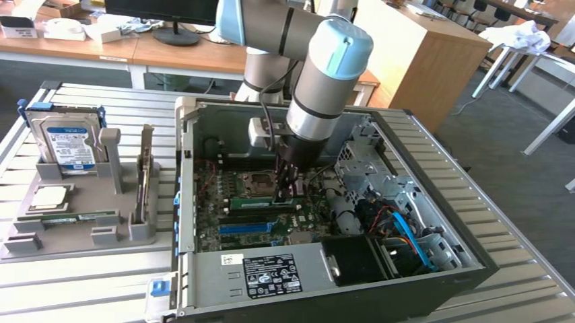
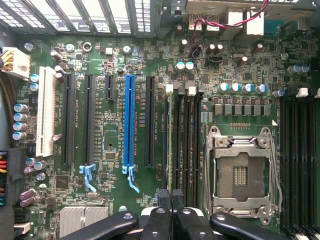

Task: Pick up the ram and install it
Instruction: 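Insert the ram into the slot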

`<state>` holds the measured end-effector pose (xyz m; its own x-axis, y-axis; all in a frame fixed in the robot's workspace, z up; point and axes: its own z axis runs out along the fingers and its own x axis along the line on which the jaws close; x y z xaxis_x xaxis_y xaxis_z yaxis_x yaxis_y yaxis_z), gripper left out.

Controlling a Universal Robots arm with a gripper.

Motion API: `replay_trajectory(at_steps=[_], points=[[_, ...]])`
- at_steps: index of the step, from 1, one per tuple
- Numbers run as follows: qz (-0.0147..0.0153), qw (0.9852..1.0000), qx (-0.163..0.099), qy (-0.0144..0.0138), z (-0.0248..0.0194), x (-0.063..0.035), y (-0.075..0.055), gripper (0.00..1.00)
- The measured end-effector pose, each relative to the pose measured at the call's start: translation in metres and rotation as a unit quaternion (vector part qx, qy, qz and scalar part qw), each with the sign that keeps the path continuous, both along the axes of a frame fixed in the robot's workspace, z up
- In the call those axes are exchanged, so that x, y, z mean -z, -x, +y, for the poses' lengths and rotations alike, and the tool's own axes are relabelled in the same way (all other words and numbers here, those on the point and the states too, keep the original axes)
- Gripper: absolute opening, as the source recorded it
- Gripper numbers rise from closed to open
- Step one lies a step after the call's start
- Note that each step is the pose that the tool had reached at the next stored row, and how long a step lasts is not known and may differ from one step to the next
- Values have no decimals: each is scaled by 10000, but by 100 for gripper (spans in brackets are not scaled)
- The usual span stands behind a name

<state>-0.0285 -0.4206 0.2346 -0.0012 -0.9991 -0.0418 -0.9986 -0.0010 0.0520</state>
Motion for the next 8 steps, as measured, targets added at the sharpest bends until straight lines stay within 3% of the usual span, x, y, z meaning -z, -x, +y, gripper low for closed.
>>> replay_trajectory(at_steps=[8], points=[[-1,10000,0,-2,2,9,0,11]])
